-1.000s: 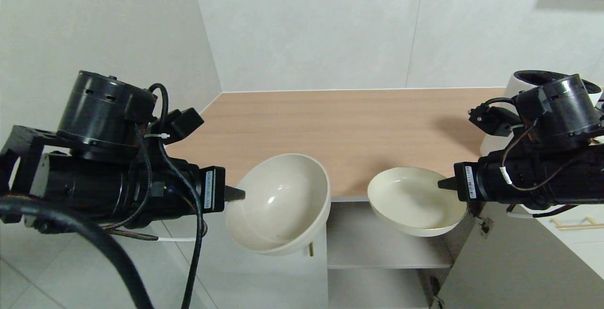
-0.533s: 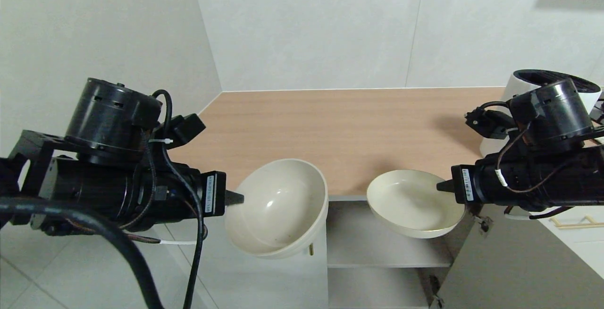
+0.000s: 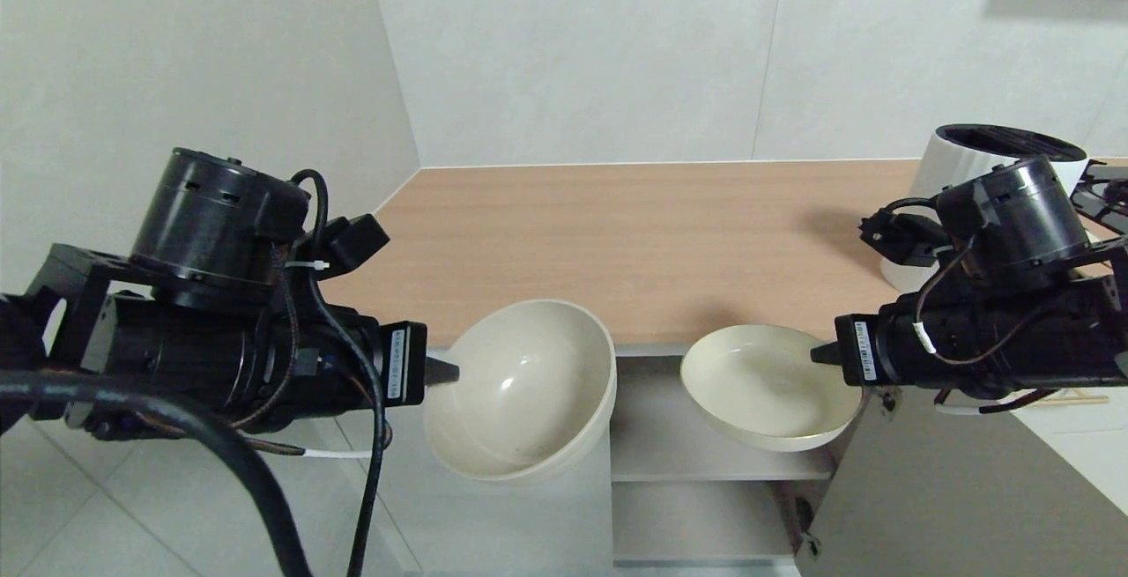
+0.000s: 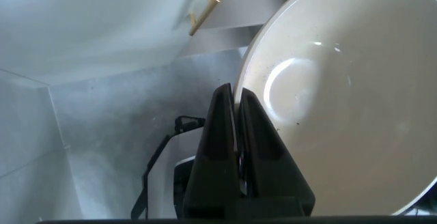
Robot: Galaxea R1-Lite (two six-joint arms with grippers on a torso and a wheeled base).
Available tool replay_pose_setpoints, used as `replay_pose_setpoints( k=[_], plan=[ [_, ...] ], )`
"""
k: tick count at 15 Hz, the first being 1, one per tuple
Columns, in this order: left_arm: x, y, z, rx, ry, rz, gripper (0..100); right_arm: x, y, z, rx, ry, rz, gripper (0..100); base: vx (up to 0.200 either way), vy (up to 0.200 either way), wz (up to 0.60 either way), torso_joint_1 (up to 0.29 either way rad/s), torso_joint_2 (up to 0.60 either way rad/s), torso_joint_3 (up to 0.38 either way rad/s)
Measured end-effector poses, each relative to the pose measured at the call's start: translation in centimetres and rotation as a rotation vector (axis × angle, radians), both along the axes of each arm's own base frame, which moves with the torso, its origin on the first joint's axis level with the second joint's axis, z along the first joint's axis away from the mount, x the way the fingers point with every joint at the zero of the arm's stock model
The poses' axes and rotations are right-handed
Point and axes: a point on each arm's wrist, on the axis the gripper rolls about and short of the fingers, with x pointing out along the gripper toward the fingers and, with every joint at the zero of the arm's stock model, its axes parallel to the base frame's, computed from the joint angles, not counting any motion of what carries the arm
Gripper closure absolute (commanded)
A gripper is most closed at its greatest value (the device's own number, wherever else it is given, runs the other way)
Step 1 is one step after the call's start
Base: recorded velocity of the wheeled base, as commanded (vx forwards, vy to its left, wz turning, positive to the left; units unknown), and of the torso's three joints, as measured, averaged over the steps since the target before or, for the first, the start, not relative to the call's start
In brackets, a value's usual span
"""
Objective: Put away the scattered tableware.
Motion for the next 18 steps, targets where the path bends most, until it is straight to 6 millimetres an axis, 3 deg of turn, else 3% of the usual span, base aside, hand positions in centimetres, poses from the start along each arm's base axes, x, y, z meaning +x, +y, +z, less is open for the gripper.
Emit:
replay_pose_setpoints(
  k=[8,18],
  plan=[
    [0.23,-0.07,-0.27,0.013,0.005,0.011,100,0.26,0.11,-0.37,-0.007,0.011,-0.001,100,0.000,0.000,0.00,-0.007,0.01,0.011],
    [0.28,-0.07,-0.32,0.014,0.008,0.012,100,0.37,0.17,-0.54,-0.011,0.017,-0.002,100,0.000,0.000,0.00,-0.171,0.44,0.267]
  ],
)
